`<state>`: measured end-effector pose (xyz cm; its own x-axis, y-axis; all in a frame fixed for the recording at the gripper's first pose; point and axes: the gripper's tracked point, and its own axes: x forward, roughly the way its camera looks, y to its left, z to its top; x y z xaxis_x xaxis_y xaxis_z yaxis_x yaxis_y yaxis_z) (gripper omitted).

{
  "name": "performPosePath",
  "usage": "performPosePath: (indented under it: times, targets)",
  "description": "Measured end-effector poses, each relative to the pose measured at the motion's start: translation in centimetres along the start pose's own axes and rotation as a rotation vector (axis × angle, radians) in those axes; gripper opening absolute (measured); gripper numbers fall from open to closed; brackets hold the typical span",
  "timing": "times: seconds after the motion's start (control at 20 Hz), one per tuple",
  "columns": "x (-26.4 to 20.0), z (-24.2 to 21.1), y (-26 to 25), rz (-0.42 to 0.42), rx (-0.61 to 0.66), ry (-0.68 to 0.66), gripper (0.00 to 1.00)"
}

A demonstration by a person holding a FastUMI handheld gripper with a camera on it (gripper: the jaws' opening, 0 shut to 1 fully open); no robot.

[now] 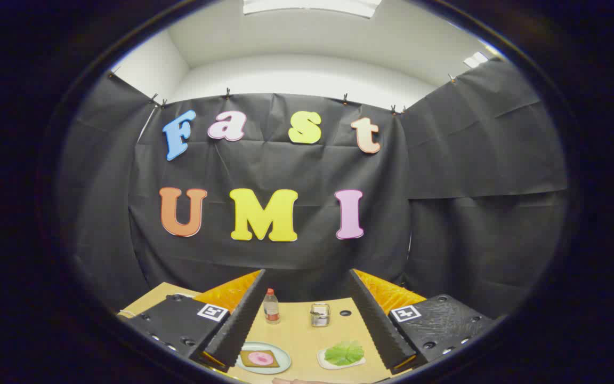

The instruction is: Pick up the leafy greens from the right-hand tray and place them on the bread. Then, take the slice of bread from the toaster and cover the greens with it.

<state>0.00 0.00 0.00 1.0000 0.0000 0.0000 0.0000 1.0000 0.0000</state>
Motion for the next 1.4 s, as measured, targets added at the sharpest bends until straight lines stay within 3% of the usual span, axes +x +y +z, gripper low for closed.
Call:
performPosePath:
  times: [0.4, 0.75, 1.1, 1.4]
  targets:
    - [0.7, -1.4, -0.8, 0.024, 0.020, 0.042, 0.95]
    - [1.3, -3.3, -5.2, 0.025, 0.008, 0.057, 0.95]
    - [5.8, -9.7, -13.5, 0.034, -0.037, 0.150, 0.95]
    - [11.4, -18.4, -17.9, 0.112, -0.074, 0.308, 0.95]
